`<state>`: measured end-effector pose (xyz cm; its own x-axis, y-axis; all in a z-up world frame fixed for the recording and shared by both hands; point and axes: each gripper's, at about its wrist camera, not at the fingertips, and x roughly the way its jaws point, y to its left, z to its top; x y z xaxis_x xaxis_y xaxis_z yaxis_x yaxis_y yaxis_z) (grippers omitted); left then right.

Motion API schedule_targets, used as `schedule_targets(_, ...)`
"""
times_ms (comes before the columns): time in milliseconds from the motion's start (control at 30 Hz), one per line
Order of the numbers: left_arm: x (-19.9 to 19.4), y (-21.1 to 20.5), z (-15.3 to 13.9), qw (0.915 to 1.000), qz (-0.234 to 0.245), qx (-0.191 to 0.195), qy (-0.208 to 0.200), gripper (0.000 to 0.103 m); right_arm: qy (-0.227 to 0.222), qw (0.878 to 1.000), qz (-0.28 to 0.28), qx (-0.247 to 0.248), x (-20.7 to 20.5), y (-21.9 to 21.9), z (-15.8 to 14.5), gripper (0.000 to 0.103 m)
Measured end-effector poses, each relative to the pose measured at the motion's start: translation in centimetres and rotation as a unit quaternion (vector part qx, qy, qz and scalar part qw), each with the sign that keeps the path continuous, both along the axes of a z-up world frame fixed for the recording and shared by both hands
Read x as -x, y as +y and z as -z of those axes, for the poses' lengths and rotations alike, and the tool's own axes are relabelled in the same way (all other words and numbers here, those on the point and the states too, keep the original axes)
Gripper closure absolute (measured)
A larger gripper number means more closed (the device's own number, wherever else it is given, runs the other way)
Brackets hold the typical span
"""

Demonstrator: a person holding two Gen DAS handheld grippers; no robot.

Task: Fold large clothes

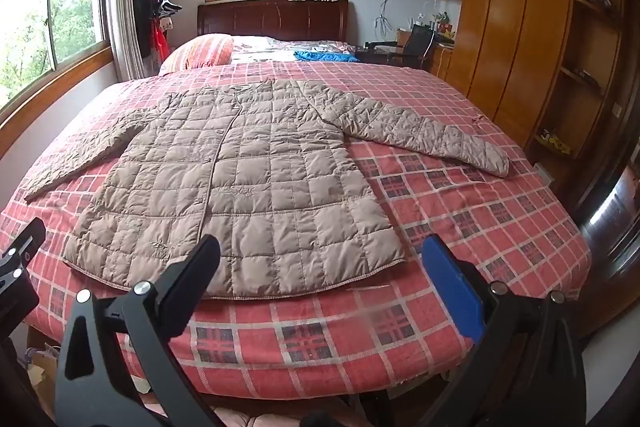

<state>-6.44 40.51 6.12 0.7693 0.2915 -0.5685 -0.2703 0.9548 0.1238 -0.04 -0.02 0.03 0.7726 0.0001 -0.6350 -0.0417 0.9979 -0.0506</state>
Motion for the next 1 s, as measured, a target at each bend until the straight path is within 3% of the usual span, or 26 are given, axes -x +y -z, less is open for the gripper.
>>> schedule_targets(1000, 0.11, -0.06, -0.04, 1.0, 0.001, 0.001, -0.003, 0.004, 0.003, 1.0, 0.0, -0.003, 0.06, -0.06, -0.04, 0.003)
